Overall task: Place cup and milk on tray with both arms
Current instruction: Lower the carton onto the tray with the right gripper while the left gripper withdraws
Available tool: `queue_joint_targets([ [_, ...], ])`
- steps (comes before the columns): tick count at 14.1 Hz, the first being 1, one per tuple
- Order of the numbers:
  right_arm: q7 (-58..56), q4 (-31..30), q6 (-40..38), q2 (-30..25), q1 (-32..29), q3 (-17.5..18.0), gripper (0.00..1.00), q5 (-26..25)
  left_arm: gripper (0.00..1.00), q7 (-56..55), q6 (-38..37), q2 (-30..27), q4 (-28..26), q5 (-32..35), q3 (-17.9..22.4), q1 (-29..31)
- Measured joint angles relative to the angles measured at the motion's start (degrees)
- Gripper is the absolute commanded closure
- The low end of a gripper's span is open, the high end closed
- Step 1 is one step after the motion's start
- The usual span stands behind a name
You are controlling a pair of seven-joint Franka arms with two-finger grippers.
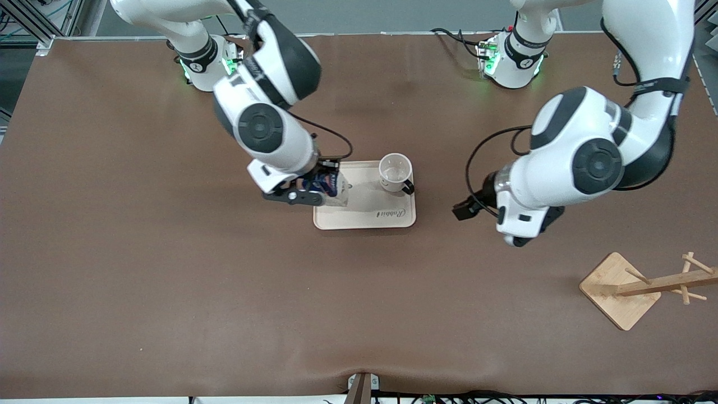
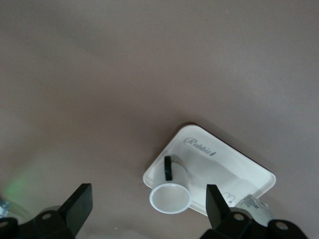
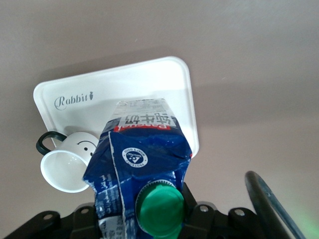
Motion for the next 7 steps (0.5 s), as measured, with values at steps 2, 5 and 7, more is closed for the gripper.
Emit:
queue_joint_targets([
  [2,3.26,0.03,2.13,1.62,2.33,-0.02,1.00,-1.95,0.00,4.38,-0.99,0.00,-0.09,0.27,0.17,2.26],
  [5,5.52,0.09,2.49,3.03,3.38,-0.06,1.00,-4.54,0.00,6.82,-1.64,-0.43,-0.06,3.68,0.12,3.07],
  [7,5.51,0.10,2.50,4.00,3.37,-0.40,1.00,-4.63,0.00,7.09,-2.53,-1.36,-0.04,6.80,0.02,2.86],
])
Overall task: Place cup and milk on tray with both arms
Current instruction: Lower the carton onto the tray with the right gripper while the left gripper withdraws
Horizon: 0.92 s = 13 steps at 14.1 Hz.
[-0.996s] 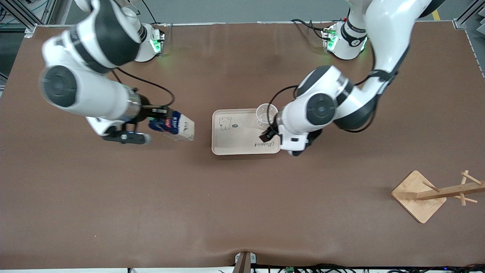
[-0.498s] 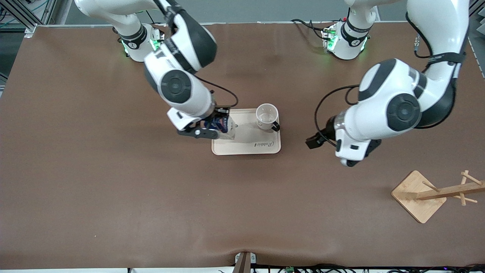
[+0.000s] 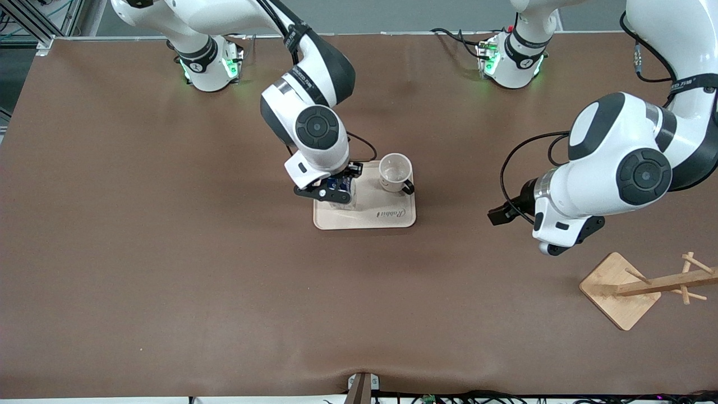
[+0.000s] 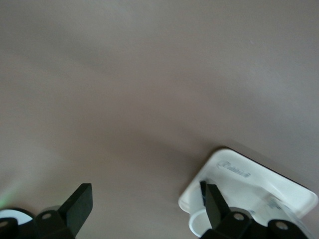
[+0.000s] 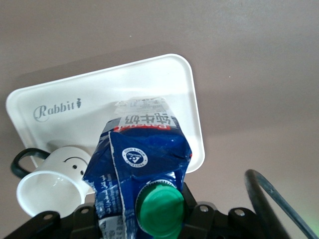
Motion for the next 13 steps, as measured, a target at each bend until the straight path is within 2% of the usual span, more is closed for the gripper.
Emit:
queue_joint_targets([
  [3,-1.33,0.01,-0.02,0.52,-0.02,-0.25,1.00,0.00,0.00,4.39,-0.46,-2.61,0.05,3.02,0.04,0.77],
  [7,-3.57,-0.09,-0.18,0.64,0.01,-0.21,1.00,0.00,0.00,16.23,-3.59,-6.61,0.11,3.23,0.14,6.57],
  [10,-3.67,-0.88,-0.38,1.00,0.11,-0.10,1.00,0.00,0.00,20.54,-5.30,-9.40,0.17,3.23,0.22,9.23],
  [11,-3.74,-1.36,-0.39,1.07,0.12,-0.09,0.89,0.00,0.00,20.72,-5.77,-10.34,0.17,3.23,0.28,9.41],
  [12,-3.85,-1.36,-0.39,1.01,0.13,-0.05,0.40,-0.04,0.00,20.73,-6.56,-11.19,0.17,3.23,0.32,9.58],
  [13,-3.87,-1.37,-0.27,1.01,0.16,-0.03,0.00,-0.23,0.00,21.06,-7.20,-11.95,0.17,3.23,0.35,9.80],
])
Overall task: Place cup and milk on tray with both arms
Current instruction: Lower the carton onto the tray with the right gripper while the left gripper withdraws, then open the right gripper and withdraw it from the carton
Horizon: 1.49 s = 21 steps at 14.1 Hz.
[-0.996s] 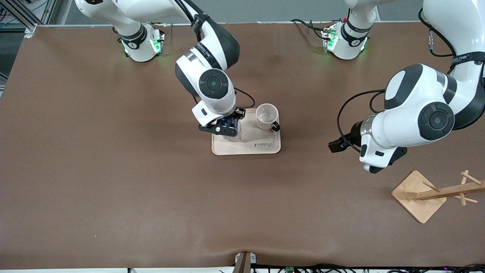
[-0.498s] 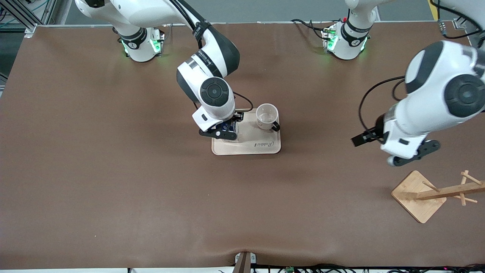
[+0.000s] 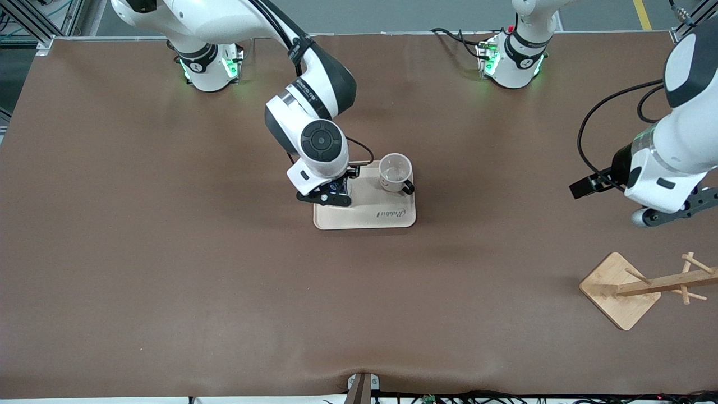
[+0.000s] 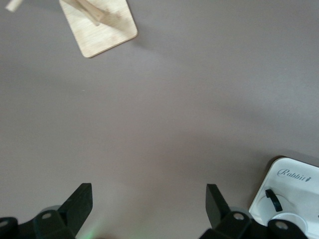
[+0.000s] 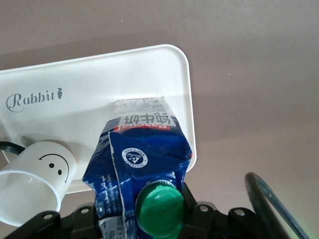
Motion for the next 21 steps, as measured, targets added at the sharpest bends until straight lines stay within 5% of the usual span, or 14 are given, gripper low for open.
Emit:
queue_joint_targets([
  [15,-0.41,2.22,2.47,-0.45,0.58,-0.10,0.00,-3.09,0.00,9.37,-2.68,-6.04,-0.01,-3.42,0.04,2.08],
  [21,-0.42,8.04,-7.20,-3.86,-1.65,-1.05,0.00,-3.27,0.00,11.27,-1.31,-6.11,-0.01,-3.43,0.06,2.34],
])
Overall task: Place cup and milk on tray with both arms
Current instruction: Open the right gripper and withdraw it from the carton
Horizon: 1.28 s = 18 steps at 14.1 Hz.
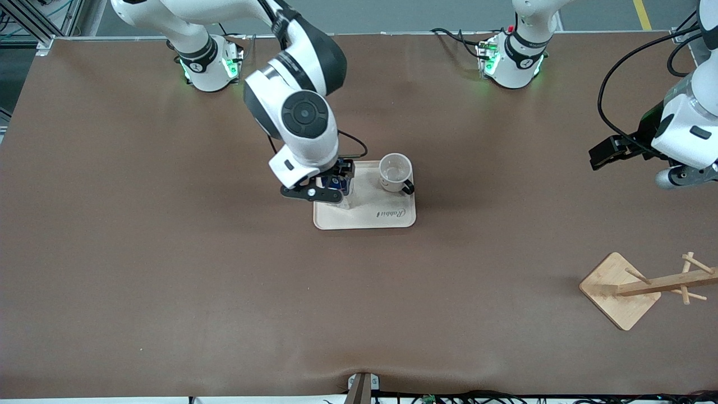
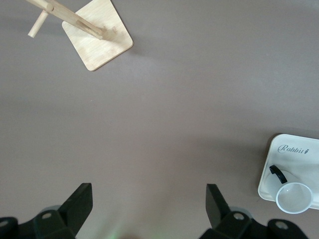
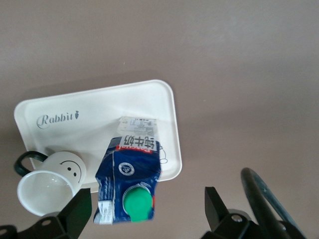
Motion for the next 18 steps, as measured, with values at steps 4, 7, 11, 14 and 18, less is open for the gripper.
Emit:
queue_joint_targets([
  [4,0.02,3.68,-2.15,-2.09,-4.43,-0.82,0.00,-0.27,0.00,0.77,0.13,0.00,0.00,0.00,0.02,0.44],
  [7,-0.59,4.37,-4.01,-6.54,-11.03,-0.89,0.00,-0.25,0.00,1.66,0.13,-0.05,0.01,0.00,0.00,1.17],
  [11,-7.50,4.21,-10.31,-11.71,-16.93,-0.89,0.00,-0.29,0.00,2.87,0.64,-1.73,0.09,-1.53,1.65,0.78],
  [14,-18.44,2.40,-12.45,-13.97,-24.37,-0.91,0.00,-0.22,0.00,4.54,0.66,-5.43,-2.36,-4.85,15.92,-12.68],
  [18,-32.60,-4.36,-11.45,-20.09,-31.72,-0.94,0.00,-0.08,0.00,7.63,1.78,-12.80,-9.92,-7.96,29.11,-23.46],
])
